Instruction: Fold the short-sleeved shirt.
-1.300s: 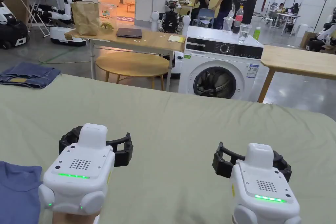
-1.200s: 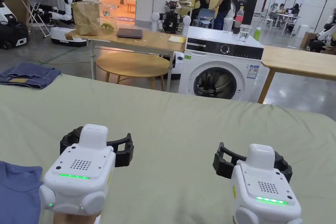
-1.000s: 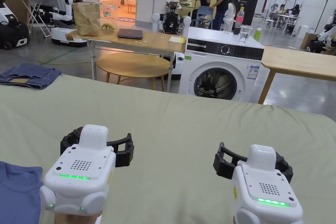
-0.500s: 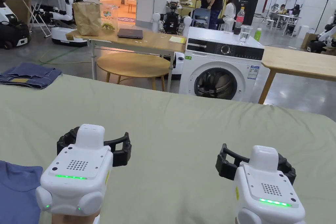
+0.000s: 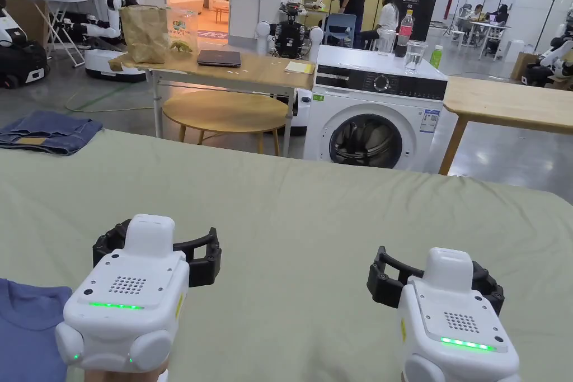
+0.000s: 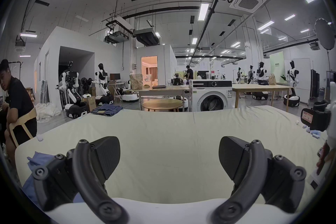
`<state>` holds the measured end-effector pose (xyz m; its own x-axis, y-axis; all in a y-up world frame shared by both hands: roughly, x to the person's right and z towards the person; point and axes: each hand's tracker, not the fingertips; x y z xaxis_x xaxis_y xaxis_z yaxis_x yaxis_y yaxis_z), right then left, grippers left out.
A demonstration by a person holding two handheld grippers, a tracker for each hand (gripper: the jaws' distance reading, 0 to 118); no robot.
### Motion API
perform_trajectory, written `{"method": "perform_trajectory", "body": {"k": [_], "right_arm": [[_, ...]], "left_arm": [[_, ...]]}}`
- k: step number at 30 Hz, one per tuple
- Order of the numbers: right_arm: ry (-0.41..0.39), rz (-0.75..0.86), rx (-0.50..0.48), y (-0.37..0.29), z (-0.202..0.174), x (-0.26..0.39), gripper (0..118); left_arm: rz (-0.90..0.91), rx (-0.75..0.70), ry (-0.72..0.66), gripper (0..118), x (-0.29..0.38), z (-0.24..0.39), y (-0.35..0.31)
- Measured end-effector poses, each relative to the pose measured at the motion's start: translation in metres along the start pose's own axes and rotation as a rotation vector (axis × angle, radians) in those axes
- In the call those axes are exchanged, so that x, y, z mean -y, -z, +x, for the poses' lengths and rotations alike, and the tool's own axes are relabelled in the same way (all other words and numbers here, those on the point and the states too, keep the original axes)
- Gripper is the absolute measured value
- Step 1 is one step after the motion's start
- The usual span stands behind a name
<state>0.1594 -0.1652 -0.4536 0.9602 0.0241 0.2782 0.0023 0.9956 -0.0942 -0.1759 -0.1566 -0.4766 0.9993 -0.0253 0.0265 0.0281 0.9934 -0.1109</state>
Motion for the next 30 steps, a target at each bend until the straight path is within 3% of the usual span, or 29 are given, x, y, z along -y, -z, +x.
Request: {"method": "perform_trajectory", "body": {"k": [30], "right_arm": [[-0.009, -0.042, 0.013, 0.0024, 0.0043, 0.0012, 118]], "left_arm": [[0.007, -0.008, -0.014, 110, 0.0002, -0.0026, -0.0046]]}}
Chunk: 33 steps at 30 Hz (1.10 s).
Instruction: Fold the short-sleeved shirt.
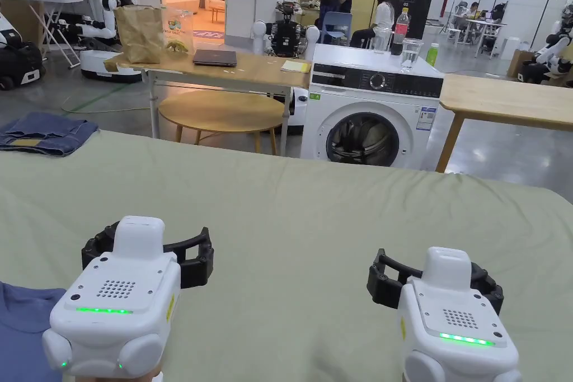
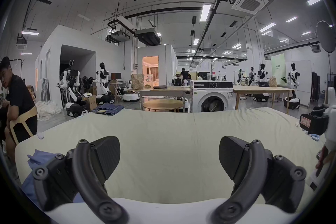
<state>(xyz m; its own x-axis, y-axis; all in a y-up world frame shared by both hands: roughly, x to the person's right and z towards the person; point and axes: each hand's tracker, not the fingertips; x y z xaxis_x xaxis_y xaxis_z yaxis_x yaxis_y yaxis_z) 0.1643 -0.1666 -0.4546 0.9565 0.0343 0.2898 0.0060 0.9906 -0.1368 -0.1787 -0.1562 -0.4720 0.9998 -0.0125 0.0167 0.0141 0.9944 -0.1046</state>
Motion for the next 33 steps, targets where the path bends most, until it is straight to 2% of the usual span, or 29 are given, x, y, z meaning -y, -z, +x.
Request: {"method": "perform_trajectory", "body": {"k": [23, 25, 30, 32, 33], "right_arm": [[0.011, 0.009, -0.013, -0.005, -0.009, -0.006, 117], [0.009, 0.025, -0.013, -0.009, -0.010, -0.007, 111], [0.024, 0.039, -0.016, -0.013, -0.010, -0.012, 110], [0.024, 0.050, -0.011, -0.015, -0.011, -0.014, 102], [0.025, 0.054, -0.015, -0.017, -0.010, -0.015, 91]], "left_arm": [[0.017, 0.007, 0.014, 109, -0.005, 0.002, -0.007], [0.020, 0.006, 0.008, 105, -0.006, 0.002, -0.008], [0.027, 0.007, -0.006, 101, -0.008, 0.002, -0.010], [0.031, 0.014, -0.006, 87, -0.009, 0.002, -0.012], [0.034, 0.018, -0.002, 75, -0.010, 0.003, -0.013]]}}
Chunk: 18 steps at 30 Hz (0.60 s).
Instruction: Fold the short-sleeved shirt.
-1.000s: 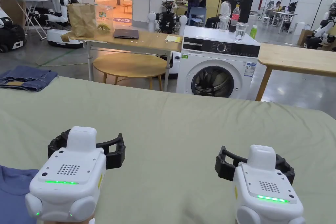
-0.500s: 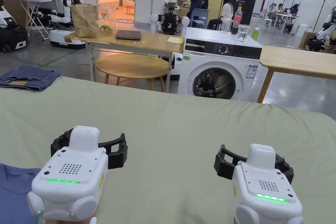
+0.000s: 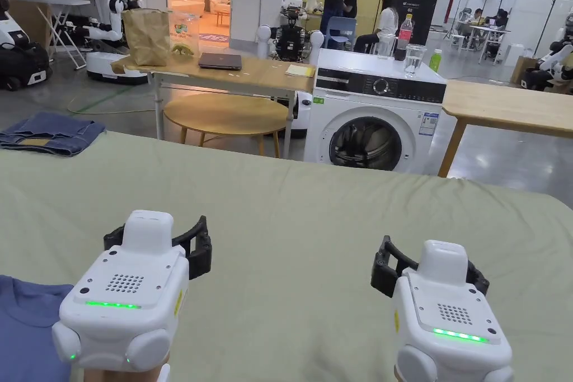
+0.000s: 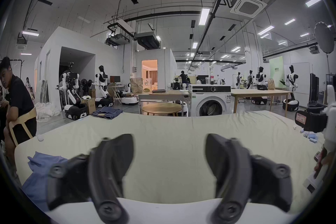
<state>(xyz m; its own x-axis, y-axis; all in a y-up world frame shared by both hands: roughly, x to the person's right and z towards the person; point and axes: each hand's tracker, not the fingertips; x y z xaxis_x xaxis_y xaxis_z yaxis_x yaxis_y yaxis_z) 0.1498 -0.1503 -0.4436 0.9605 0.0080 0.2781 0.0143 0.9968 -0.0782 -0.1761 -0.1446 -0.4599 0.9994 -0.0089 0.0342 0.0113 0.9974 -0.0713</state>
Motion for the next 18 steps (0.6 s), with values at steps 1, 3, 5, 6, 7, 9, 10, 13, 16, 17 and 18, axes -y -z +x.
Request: {"method": "perform_trajectory", "body": {"k": [1, 3, 5, 6, 7, 9, 10, 13, 16, 17, 18], "right_arm": [[-0.002, 0.003, -0.004, -0.001, 0.000, -0.001, 65], [0.000, -0.008, 0.010, 0.001, 0.000, -0.003, 15], [0.025, -0.010, 0.013, 0.001, 0.003, -0.004, 5], [0.033, -0.009, 0.004, 0.000, 0.004, -0.004, 0], [0.030, -0.011, 0.005, -0.001, 0.005, -0.004, 0], [0.027, -0.004, 0.017, -0.003, 0.005, -0.003, 0], [0.030, -0.004, 0.017, -0.004, 0.006, -0.003, 0], [0.041, -0.012, 0.010, -0.006, 0.008, -0.005, 0], [0.044, -0.016, 0.010, -0.007, 0.008, -0.006, 0], [0.050, -0.018, 0.003, -0.007, 0.006, -0.008, 0], [0.054, -0.021, -0.006, -0.007, 0.005, -0.010, 0]], "left_arm": [[0.002, 0.002, 0.009, 50, -0.001, 0.001, -0.001], [0.006, -0.010, 0.041, 10, -0.002, 0.004, -0.001], [0.036, -0.019, 0.051, 0, -0.003, 0.006, -0.005], [0.040, -0.015, 0.050, 0, -0.004, 0.006, -0.006], [0.043, -0.029, 0.056, 0, -0.005, 0.007, -0.007], [0.044, -0.015, 0.045, 0, -0.006, 0.006, -0.007], [0.040, -0.016, 0.047, 0, -0.007, 0.006, -0.007], [0.033, -0.026, 0.041, 0, -0.008, 0.006, -0.008], [0.023, -0.027, 0.002, 0, -0.009, 0.002, -0.009], [0.018, -0.027, -0.004, 0, -0.009, -0.001, -0.010], [0.011, -0.030, -0.008, 0, -0.008, -0.005, -0.011]]}}
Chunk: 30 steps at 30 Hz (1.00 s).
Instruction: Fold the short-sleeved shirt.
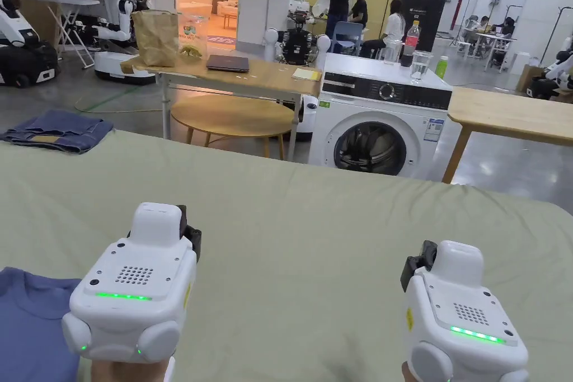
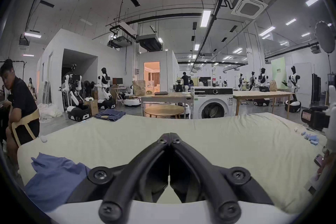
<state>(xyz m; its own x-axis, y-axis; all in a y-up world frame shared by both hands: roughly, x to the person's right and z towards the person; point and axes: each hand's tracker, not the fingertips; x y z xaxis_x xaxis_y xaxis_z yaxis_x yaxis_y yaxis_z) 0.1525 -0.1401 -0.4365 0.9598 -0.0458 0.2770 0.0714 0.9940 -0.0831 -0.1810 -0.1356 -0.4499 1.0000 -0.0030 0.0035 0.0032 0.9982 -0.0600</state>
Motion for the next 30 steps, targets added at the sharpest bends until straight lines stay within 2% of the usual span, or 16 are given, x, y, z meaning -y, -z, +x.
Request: {"method": "perform_trajectory", "body": {"k": [5, 13, 17, 20, 26, 27, 28, 29, 30], "right_arm": [[-0.016, -0.001, -0.045, 0.002, -0.028, -0.005, 0], [-0.088, 0.002, -0.225, -0.009, -0.113, -0.004, 0], [-0.104, -0.023, -0.317, -0.015, -0.151, 0.003, 0], [-0.112, -0.040, -0.354, -0.020, -0.171, 0.008, 0], [-0.147, -0.077, -0.417, -0.029, -0.196, 0.022, 0], [-0.151, -0.083, -0.423, -0.030, -0.198, 0.024, 0], [-0.155, -0.088, -0.427, -0.030, -0.199, 0.025, 0], [-0.158, -0.093, -0.431, -0.031, -0.200, 0.027, 0], [-0.162, -0.098, -0.431, -0.032, -0.201, 0.029, 0]], "left_arm": [[-0.007, -0.037, 0.015, 0, -0.001, -0.027, -0.013], [-0.058, -0.192, 0.001, 0, -0.011, -0.108, -0.046], [-0.168, -0.280, -0.011, 0, -0.006, -0.156, -0.062], [-0.282, -0.312, -0.069, 0, -0.001, -0.194, -0.070], [-0.606, -0.233, -0.260, 0, 0.021, -0.257, -0.057], [-0.650, -0.220, -0.281, 11, 0.025, -0.262, -0.052], [-0.668, -0.209, -0.294, 42, 0.029, -0.266, -0.048], [-0.713, -0.199, -0.297, 66, 0.033, -0.268, -0.041], [-0.745, -0.178, -0.308, 80, 0.039, -0.269, -0.035]]}}
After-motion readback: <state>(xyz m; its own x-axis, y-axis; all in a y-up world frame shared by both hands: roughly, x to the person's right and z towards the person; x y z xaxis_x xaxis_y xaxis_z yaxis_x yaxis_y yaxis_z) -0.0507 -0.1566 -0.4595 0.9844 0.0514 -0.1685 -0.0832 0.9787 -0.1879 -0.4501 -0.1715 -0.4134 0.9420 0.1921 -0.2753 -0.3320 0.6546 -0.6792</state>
